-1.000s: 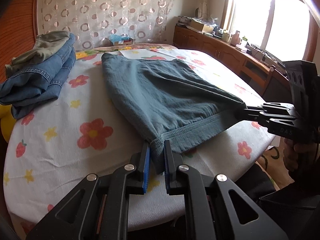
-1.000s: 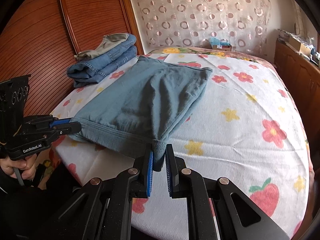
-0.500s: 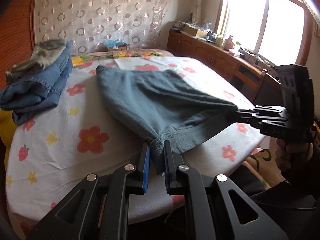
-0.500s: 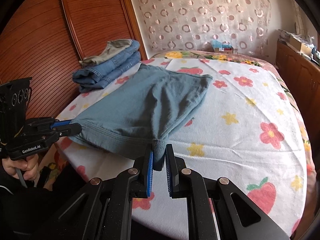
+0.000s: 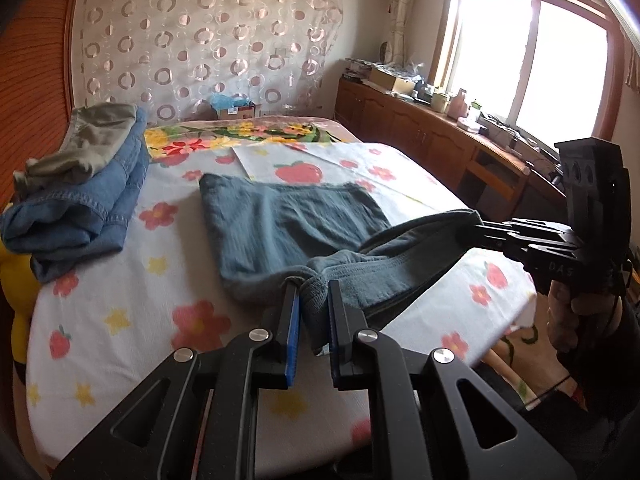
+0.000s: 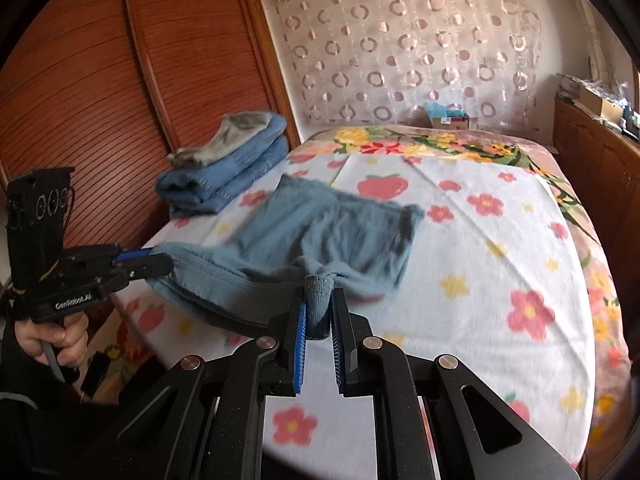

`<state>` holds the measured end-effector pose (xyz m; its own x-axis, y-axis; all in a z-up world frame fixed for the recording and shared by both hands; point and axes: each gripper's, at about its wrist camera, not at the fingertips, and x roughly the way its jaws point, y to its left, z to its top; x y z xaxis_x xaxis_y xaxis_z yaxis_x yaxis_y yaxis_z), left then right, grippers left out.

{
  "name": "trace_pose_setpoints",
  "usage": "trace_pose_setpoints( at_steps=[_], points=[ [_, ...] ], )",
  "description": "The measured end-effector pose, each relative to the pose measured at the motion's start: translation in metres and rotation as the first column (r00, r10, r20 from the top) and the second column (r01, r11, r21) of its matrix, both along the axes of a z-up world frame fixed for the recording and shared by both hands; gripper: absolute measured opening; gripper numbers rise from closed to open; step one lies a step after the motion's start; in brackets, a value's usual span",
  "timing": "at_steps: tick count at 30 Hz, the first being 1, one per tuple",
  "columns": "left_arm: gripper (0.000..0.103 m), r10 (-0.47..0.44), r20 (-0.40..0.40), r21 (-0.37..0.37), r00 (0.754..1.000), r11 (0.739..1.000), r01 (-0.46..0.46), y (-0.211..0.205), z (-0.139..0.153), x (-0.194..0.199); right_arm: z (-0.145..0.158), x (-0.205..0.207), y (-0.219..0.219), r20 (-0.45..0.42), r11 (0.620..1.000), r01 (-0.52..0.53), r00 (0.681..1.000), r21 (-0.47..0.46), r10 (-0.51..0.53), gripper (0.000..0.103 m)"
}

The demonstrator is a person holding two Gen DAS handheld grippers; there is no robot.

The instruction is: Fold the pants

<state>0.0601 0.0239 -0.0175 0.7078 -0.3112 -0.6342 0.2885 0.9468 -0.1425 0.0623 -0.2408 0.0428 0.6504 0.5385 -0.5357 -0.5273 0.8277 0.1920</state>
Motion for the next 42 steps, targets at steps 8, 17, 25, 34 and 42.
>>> trace_pose_setpoints(
  at_steps=[8, 17, 25, 34, 42],
  points=[
    [0.013, 0.029, 0.010, 0.034, 1.000, 0.999, -0.029, 0.007, 0.008, 0.049, -0.007, 0.052, 0.018, -0.019, 0.999, 0.034, 0.999, 0.027, -0.033, 0.011],
    [0.013, 0.047, 0.002, 0.045, 0.999, 0.998, -0.048, 0.013, 0.008, 0.083, -0.010, 0.082, 0.034, -0.020, 0.998, 0.060, 0.998, 0.022, -0.059, 0.011],
    [0.013, 0.052, -0.041, 0.067, 0.998, 0.997, -0.049, 0.012, -0.007, 0.105, -0.021, 0.103, 0.045, -0.035, 0.997, 0.075, 0.997, -0.031, -0.076, 0.011],
    [0.046, 0.072, -0.034, 0.088, 0.997, 0.994, -0.068, 0.015, -0.011, 0.096, -0.022, 0.110, 0.044, -0.055, 0.996, 0.080, 0.995, -0.048, -0.082, 0.026],
    [0.061, 0.057, -0.048, 0.131, 0.997, 0.990, -0.050, 0.022, -0.025, 0.079, -0.022, 0.090, 0.033, 0.011, 0.991, 0.070, 0.998, -0.111, -0.070, 0.047]
  ],
)
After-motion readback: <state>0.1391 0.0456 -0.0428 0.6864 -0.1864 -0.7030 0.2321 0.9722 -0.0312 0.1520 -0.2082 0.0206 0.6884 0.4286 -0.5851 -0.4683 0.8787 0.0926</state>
